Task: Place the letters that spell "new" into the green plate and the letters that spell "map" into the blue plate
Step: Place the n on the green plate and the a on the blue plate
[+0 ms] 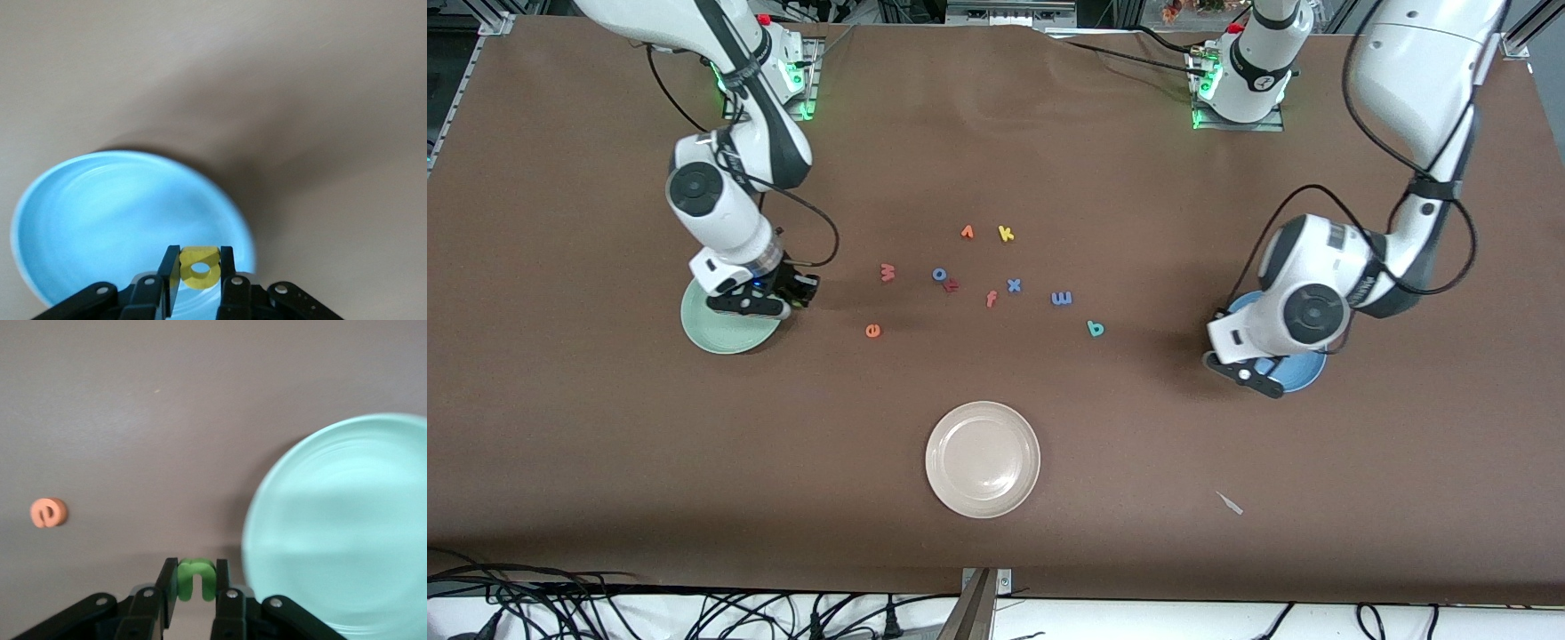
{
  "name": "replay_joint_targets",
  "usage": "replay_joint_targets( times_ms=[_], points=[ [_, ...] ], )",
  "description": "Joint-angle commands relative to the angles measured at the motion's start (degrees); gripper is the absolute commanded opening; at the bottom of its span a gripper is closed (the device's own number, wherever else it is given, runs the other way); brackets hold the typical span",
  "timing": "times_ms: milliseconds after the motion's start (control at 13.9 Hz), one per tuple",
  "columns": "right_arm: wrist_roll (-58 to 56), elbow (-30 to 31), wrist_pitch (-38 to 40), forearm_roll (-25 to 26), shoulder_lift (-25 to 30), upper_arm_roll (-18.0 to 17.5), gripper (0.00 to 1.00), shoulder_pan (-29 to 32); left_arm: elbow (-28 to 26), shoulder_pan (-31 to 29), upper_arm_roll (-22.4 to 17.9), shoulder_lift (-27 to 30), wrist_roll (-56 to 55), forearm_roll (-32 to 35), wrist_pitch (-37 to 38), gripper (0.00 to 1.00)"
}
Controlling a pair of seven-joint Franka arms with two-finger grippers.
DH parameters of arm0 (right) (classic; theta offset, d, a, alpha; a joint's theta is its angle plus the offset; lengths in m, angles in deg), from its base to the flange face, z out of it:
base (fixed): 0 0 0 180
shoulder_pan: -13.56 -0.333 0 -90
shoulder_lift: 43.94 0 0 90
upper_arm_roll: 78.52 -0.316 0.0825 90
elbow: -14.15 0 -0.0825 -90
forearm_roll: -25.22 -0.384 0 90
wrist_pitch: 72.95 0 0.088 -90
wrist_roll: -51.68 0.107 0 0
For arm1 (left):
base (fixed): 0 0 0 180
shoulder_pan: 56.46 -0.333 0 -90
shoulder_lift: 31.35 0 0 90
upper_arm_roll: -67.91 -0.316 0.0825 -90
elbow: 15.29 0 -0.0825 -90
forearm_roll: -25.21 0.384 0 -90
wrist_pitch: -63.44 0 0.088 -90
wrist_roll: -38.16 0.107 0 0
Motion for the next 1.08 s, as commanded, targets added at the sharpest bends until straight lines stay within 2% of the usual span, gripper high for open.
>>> replay_joint_targets(
  times_ms=[0, 72, 144, 287, 502, 574, 718, 790, 1005],
  points=[
    [-8.1, 1.2, 4.1, 0.2, 2.9, 3.9, 0.18, -0.1, 0.4, -2.6, 0.7, -1.0, 4.4, 2.3, 0.5, 0.4],
    [-10.5, 1.8, 4.2, 0.3, 3.7, 5.7, 0.18, -0.1, 0.4, -2.8, 0.7, -1.3, 4.7, 2.3, 0.5, 0.92],
    [-12.9, 2.6, 4.3, 0.2, 4.3, 6.9, 0.19, -0.1, 0.4, -2.8, 0.7, -1.3, 4.1, 2.2, 0.5, 1.0],
    [-15.8, 4.7, 3.7, 0.3, 5.7, 8.8, 0.2, -0.1, 0.9, -2.3, 0.9, -0.8, 2.4, 1.4, 0.6, 1.0],
    [-20.8, 8.7, -2.0, 0.2, 6.1, 11.8, 0.24, -0.1, 1.4, -0.2, 2.3, -0.8, -12.8, 1.3, 0.7, 1.0],
    [-22.2, 9.6, -4.0, 0.3, 5.8, 12.8, 0.32, -0.1, 1.4, 0.3, 3.4, -1.0, -16.8, 1.0, 0.6, 1.0],
    [-22.7, 9.8, -4.6, 0.2, 5.6, 13.1, 0.54, 0.0, 1.4, 0.7, 5.2, -1.1, -22.0, -4.3, 0.0, 1.0],
    [-22.2, 9.8, -4.6, 0.1, 5.6, 13.1, 0.56, -0.1, 1.4, 1.7, 5.6, -1.1, -24.6, -7.4, -0.5, 1.0],
    [-18.6, 9.2, -4.5, 0.0, 5.5, 11.7, 0.6, -0.4, 0.5, 5.9, 7.3, -0.8, -37.2, -8.6, -3.7, 1.0]
  ],
)
